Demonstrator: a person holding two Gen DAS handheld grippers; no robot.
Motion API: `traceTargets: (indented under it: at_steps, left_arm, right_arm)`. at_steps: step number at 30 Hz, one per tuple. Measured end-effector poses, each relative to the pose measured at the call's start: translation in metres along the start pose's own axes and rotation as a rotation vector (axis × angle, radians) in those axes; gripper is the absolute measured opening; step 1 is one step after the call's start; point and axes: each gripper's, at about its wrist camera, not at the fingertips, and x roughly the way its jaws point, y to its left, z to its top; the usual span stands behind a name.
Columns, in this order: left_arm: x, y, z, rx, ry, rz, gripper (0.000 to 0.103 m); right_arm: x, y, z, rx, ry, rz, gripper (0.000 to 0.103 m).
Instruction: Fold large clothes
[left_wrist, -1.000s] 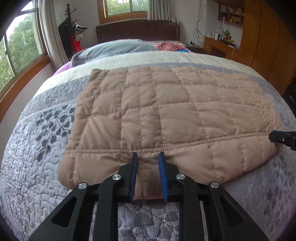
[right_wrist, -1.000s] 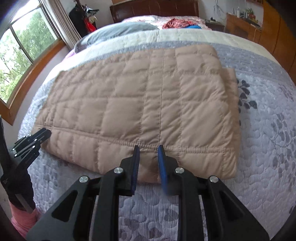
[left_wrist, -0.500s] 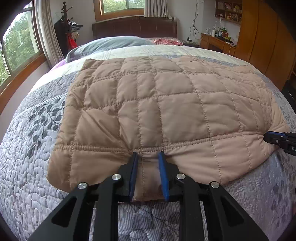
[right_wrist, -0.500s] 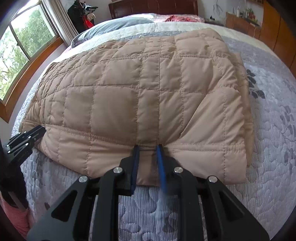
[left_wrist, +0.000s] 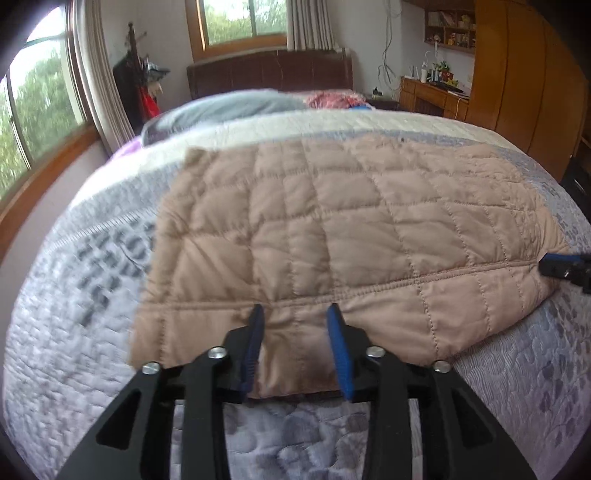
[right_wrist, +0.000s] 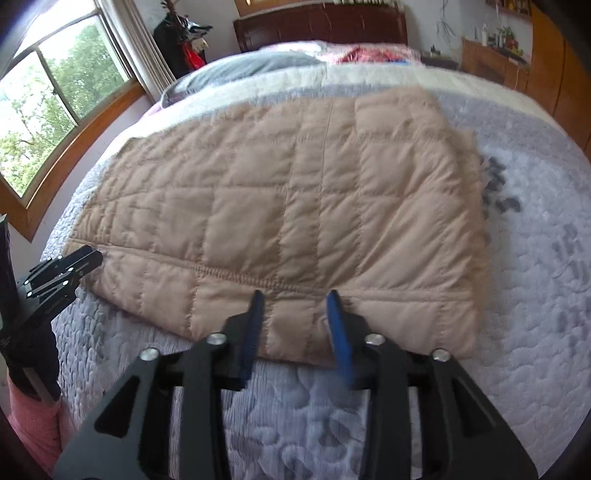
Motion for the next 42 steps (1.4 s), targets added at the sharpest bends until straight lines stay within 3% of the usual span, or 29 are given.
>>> traceTargets:
  at_steps: [8, 15, 21, 25, 33, 38, 42]
  left_arm:
    - [-0.025, 0.026, 0.008, 0.006, -0.058, 0.082, 0.051]
    - [-0.012, 0.05, 0.022, -0.015, -0.039, 0.104, 0.061]
    - [0.022, 0.092, 0.038, -0.129, 0.048, 0.01, 0.064]
    - [0.049, 0.134, 0.046, -0.278, 0.126, -0.163, 0.067]
    - [0.098, 0.163, 0.052, -0.4, 0.213, -0.402, 0.072]
    - [0.119, 0.155, 0.057, -0.406, 0.227, -0.449, 0.08]
    - [0.127, 0.148, 0.067, -0.41, 0.233, -0.452, 0.081]
  right_arm:
    - [-0.043, -0.05, 0.02, 0.068, -0.108, -0.071, 0.078]
    - [-0.034, -0.099, 0.031, 0.176, -0.067, -0.043, 0.087]
    - [-0.01, -0.129, 0.039, 0.277, -0.008, 0.05, 0.089]
    - [0.001, -0.142, 0.046, 0.329, 0.008, 0.12, 0.09]
    - [0.028, -0.154, 0.063, 0.389, 0.08, 0.222, 0.091]
    - [0.051, -0.148, 0.07, 0.373, 0.136, 0.219, 0.091]
    - [0.059, -0.143, 0.075, 0.352, 0.125, 0.206, 0.091]
